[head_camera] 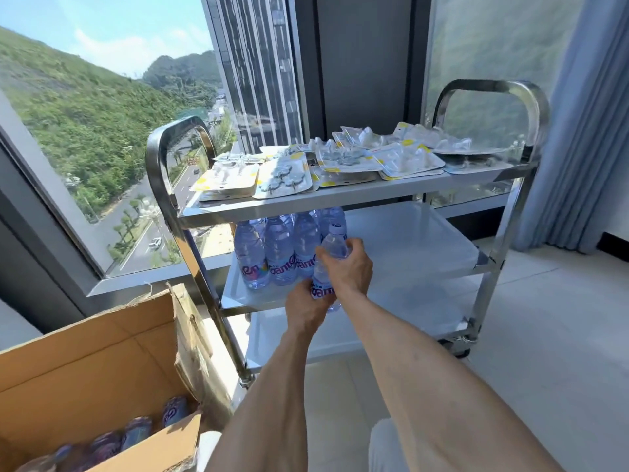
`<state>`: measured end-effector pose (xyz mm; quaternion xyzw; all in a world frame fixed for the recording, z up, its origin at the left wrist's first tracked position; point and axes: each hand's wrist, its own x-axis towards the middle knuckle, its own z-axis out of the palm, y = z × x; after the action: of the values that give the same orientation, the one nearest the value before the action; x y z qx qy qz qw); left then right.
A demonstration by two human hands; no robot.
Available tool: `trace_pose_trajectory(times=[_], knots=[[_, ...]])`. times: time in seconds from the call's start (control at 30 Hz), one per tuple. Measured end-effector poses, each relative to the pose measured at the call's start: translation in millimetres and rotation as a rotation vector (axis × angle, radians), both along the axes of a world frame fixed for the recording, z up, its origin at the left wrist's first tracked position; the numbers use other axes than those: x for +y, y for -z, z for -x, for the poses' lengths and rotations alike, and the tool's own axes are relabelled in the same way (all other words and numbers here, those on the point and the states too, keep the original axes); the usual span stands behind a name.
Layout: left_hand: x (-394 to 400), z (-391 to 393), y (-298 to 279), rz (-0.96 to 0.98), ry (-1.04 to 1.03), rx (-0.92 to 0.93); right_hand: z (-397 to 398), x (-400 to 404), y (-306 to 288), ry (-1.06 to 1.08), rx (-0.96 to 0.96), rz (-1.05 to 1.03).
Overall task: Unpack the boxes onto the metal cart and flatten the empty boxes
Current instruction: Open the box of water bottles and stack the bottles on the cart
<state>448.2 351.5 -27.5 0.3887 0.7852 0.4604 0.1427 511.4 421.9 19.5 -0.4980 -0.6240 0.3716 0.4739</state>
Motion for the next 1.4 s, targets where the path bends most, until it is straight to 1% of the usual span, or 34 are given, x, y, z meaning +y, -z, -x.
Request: trace_pose_trajectory(times=[0.1, 0.2, 0.27, 0.33, 0.43, 0.47, 0.53, 0.63, 0.7, 0.8, 0.9, 1.03, 1.1, 1.17, 1.23, 1.33, 1.4], knots=[[7.5, -1.7, 6.1, -0.024, -0.021, -0.016, -0.1, 10.6, -0.8, -0.051, -0.063, -0.037], [19.2, -2.8, 5.5, -0.025, -0.019, -0.024, 3.0, 19.2, -1.8, 0.003, -0.071, -0.076], [31.8, -0.6, -0.4, -0.019, 0.000, -0.018, 4.6, 28.2, -4.4, 0.072, -0.064, -0.075], [44.0, 1.9, -10.7, -0.055, -0.016, -0.058, 5.1, 41.8, -9.4, 0.105, -0.084, -0.083], [66.7, 11.6, -27.1, -0.091, -0.076, -0.079, 10.0, 65.7, -16.8, 0.064, -0.090, -0.110], [73.5, 14.4, -31.4, -0.072, -0.069, -0.061, 11.8, 71.6, -17.2, 0.052, -0.087, -0.108], [81.6, 21.4, -33.1, 0.033, -0.058, 0.000, 14.2, 81.4, -12.8, 0.040, -0.075, -0.092], [81.1, 34.9, -17.8, 0.220, -0.111, 0.085, 18.9, 90.6, -2.2, -0.012, -0.068, -0.105], [76.7, 41.7, -5.6, 0.305, -0.142, 0.126, 26.1, 95.7, -0.5, -0.044, -0.091, -0.140], [73.4, 46.4, 8.3, 0.331, -0.165, 0.225, 40.4, 98.2, 2.1, -0.077, -0.087, -0.145], [72.0, 49.4, 14.8, 0.317, -0.187, 0.318, 49.0, 94.4, 6.1, -0.073, -0.045, -0.137], [66.9, 48.8, 17.0, 0.297, -0.205, 0.346, 48.2, 92.5, 10.0, -0.057, -0.007, -0.131], [63.4, 49.7, 16.1, 0.300, -0.197, 0.323, 46.7, 90.2, 10.2, -0.062, 0.014, -0.096], [59.0, 51.2, 16.0, 0.295, -0.171, 0.287, 46.1, 86.4, 13.6, -0.056, -0.009, -0.029], [51.9, 52.5, 15.7, 0.281, -0.162, 0.266, 45.1, 80.1, 18.3, 0.015, -0.035, 0.081], [37.3, 57.2, 12.5, 0.231, -0.223, 0.213, 42.1, 67.7, 26.3, 0.169, -0.046, 0.261], [26.8, 63.4, 9.2, 0.236, -0.236, 0.185, 37.5, 58.8, 33.6, 0.189, -0.085, 0.358]])
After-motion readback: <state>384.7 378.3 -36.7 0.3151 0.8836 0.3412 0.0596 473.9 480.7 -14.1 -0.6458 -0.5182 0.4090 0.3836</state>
